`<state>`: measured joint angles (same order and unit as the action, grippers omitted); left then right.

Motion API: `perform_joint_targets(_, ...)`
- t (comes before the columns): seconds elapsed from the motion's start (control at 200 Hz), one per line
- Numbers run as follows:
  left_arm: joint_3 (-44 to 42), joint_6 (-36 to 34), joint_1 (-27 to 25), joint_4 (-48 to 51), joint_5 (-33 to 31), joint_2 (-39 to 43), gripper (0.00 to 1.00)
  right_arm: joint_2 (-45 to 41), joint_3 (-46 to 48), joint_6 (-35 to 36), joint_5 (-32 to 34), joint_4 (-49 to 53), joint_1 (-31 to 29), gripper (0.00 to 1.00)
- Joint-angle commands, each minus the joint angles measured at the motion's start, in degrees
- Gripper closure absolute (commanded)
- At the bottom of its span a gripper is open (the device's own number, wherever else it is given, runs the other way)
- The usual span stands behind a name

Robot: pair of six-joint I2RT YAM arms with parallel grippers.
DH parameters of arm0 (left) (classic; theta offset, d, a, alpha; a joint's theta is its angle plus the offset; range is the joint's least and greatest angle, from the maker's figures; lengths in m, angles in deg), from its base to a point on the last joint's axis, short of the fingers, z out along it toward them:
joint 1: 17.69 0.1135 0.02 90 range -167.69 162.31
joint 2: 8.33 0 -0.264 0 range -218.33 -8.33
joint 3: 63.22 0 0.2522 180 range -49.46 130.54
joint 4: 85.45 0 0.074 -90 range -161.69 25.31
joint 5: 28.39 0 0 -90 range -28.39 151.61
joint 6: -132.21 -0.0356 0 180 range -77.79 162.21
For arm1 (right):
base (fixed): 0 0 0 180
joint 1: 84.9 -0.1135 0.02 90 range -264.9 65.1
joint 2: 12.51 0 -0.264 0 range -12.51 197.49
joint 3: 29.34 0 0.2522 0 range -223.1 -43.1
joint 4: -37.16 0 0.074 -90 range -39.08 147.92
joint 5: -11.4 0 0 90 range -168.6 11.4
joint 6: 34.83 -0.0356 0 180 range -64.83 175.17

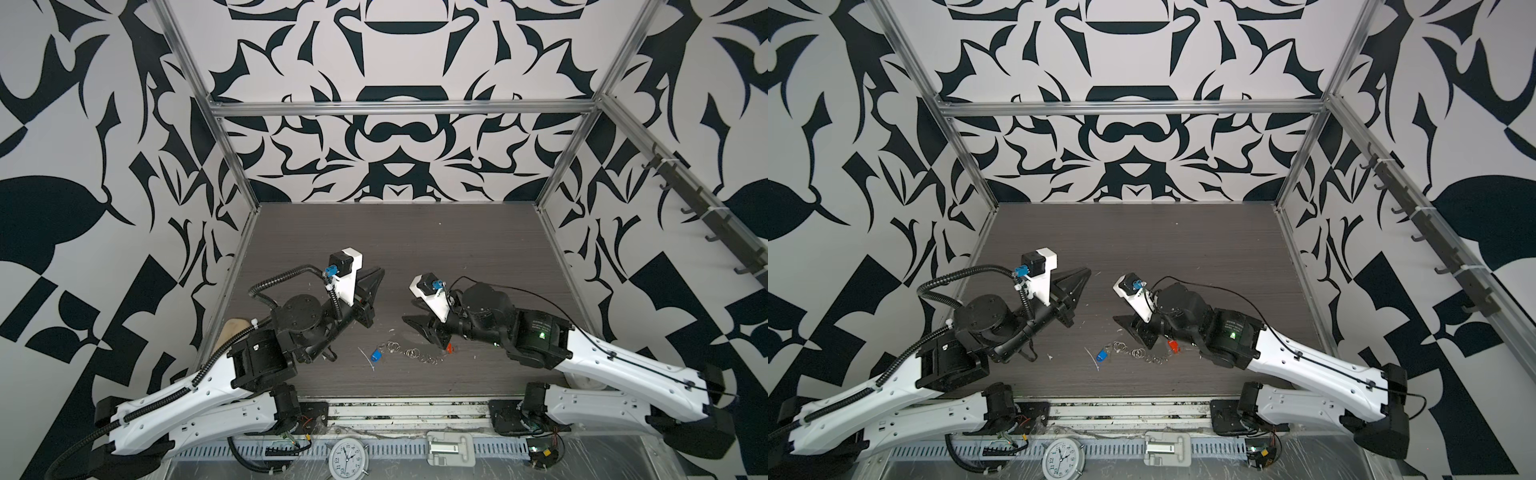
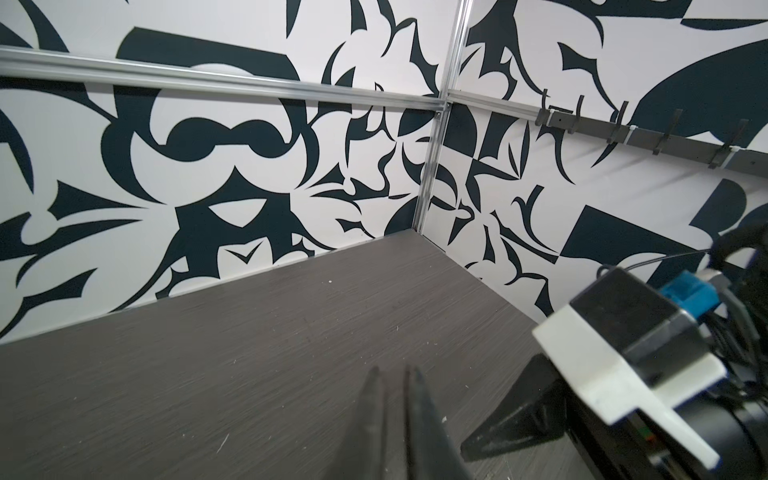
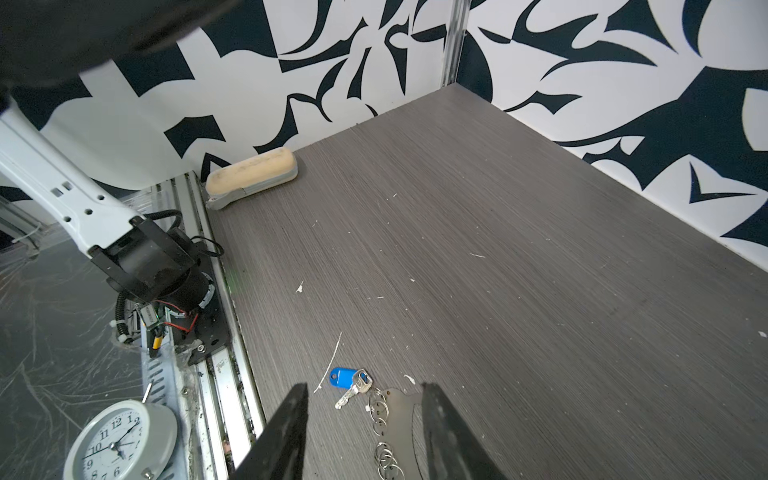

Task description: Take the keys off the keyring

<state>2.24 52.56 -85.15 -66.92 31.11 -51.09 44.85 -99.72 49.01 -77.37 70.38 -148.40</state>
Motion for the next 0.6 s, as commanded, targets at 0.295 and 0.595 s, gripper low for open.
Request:
perform_joint_targets(0.295,-7.7,0.8,0.2,-9.0,-6.2,6.4,0.01,-1.5,8.6,-17.4,-0.2,1.5,12.8,0.49)
perform_joint_targets(0.595,-9.2,1.4,0.3,-7.8,-8.8,6.9,0.01,3.7,18.0,-31.7,-7.3,4.7,17.7,0.50)
